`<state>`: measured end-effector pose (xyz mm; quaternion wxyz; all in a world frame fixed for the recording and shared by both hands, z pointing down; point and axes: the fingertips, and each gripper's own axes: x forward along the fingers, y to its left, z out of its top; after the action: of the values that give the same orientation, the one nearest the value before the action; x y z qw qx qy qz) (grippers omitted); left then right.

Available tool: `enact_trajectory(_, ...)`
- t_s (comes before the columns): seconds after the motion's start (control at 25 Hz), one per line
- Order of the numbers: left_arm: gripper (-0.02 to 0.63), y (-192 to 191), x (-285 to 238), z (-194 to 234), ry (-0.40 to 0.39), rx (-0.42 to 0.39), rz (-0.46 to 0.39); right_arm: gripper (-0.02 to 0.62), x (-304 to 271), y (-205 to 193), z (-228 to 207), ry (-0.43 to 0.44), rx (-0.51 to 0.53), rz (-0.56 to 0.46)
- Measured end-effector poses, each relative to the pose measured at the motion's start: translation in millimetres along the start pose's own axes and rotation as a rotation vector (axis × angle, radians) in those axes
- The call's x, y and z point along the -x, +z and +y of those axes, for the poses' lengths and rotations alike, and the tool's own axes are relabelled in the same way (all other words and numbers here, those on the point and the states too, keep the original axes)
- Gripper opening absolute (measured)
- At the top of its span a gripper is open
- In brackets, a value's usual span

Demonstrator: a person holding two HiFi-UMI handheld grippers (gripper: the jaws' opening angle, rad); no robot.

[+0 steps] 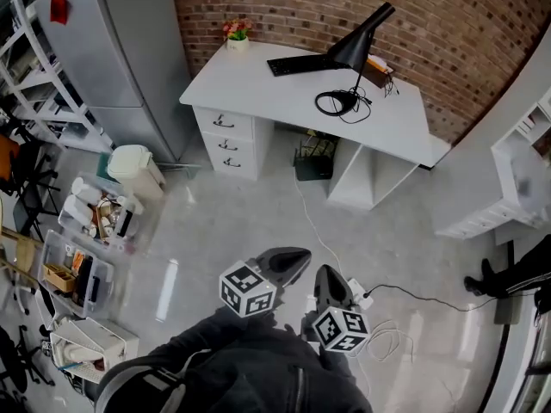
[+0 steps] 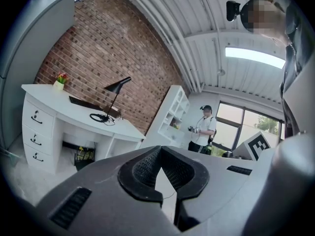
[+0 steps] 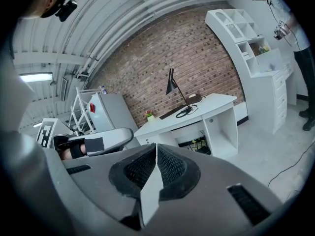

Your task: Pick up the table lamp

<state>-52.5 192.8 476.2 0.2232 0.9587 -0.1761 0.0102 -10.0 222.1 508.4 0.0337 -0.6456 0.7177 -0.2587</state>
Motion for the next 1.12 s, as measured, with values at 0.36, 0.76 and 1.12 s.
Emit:
enact_trajectory(0.36, 0.006, 14.9, -10.7, 28.8, -0.006, 0.001, -0.009, 0.014, -29.7, 5.6, 1.2, -0.002, -0.001, -0.004)
enact_trajectory(0.76, 0.006, 7.5, 0.6, 31.4, 0.001, 0.032, 0.004, 0.014, -29.2, 0.9, 2.9, -0.030, -0.009, 0.013)
enact_trajectory(1.12, 0.006, 8.8, 2.0, 48.9, 0.011, 0.082, 0.015, 0.014, -43.5, 7.4, 7.4, -0.031, 0.023, 0.039)
